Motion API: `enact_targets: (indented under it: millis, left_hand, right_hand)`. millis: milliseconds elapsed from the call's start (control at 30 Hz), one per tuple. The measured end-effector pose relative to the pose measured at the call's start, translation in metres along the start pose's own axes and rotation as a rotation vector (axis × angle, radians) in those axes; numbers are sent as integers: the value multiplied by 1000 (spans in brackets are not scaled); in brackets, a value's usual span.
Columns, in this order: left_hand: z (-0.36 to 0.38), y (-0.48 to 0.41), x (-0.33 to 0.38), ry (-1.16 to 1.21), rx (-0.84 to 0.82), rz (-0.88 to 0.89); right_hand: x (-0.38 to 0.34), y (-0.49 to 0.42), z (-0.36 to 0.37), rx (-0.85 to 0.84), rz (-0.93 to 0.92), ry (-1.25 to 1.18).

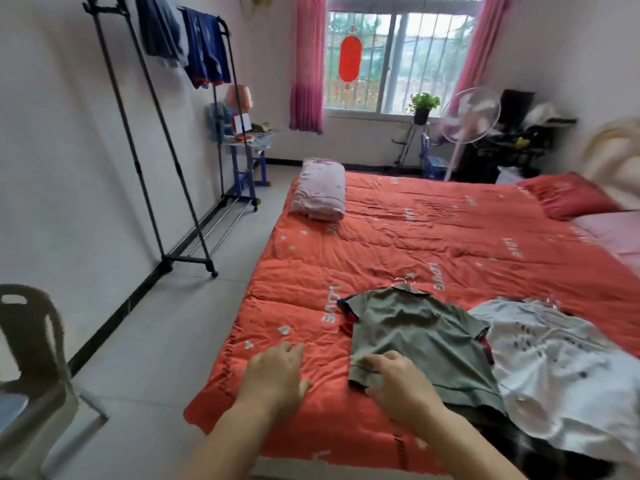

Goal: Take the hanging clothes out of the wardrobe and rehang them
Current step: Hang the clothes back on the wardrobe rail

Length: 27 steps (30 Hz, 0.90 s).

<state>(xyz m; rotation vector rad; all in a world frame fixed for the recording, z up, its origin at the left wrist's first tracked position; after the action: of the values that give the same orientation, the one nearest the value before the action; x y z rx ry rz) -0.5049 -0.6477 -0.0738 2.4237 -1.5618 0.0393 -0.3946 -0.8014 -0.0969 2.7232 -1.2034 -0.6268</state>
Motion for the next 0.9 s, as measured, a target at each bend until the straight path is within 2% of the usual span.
enact_targets:
  millis: [200,400,700,900]
  left_hand:
    - [-7,-107,65,-22,-45,179]
    - [-1,-204,127,-5,-86,258]
    - [31,-362,207,-9,-158,128]
    - [67,-439,229,5,-224,72]
  right_hand:
    - [85,-45,-38,49,154,-28]
    - [173,-93,-63,60,247,-74]
    - [309,-228,-86,-74,192,-88]
    - [373,-308,-80,-170,182,-108]
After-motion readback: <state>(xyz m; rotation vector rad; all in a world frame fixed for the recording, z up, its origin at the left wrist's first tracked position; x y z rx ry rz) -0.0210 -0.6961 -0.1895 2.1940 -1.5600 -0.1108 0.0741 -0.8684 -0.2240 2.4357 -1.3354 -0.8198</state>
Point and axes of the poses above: each hand's wrist, its own y-axis away from the middle knuckle, its own z-axis out of the palm, x = y × z, the point moved 3 cm from there along -y, towards the middle knuckle, and after that the axes turned 3 degrees about -x, right-handed, at the moved point
